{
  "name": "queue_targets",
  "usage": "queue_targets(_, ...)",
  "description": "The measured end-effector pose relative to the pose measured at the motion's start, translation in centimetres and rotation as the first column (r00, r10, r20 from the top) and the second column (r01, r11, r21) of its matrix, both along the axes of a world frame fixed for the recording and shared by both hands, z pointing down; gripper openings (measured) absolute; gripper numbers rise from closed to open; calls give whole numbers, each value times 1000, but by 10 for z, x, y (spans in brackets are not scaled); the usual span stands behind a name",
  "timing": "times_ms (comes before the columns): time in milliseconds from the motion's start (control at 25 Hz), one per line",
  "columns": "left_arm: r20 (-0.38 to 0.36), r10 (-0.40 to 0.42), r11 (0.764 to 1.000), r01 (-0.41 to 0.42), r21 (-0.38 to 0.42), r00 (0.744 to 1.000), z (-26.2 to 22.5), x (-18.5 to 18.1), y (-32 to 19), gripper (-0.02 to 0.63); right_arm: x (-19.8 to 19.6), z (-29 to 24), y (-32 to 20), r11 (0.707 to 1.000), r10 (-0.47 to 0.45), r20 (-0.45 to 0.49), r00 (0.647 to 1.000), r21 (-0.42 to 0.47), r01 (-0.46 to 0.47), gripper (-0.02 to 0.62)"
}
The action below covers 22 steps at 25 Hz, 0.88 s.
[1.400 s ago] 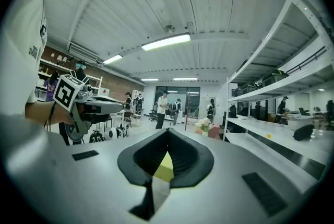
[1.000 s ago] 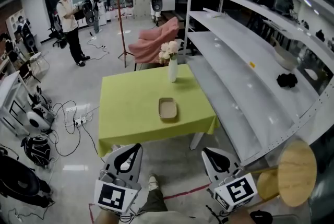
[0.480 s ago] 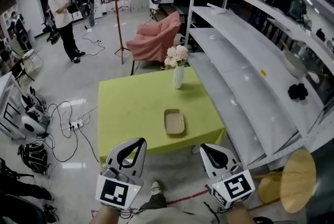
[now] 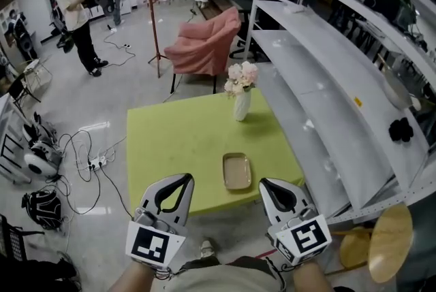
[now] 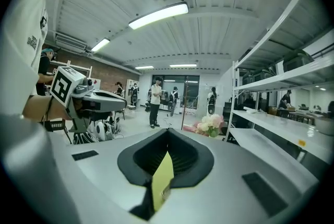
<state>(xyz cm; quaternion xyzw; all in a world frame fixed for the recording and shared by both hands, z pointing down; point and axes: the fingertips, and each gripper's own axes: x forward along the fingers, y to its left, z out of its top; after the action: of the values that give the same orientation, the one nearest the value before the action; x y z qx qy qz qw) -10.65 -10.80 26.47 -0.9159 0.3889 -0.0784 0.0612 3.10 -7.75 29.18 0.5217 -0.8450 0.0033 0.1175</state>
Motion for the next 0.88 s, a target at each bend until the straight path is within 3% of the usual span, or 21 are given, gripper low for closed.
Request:
queue_targets(560, 46, -63, 996, 66, -62, 997, 29, 16, -39, 6, 9, 39, -47, 991, -101, -4, 995, -89, 100, 6)
queue_targets(880, 51, -105, 987, 110, -116, 993, 58, 26, -51, 6, 3, 86, -66, 970, -175, -18, 984, -174, 169, 74)
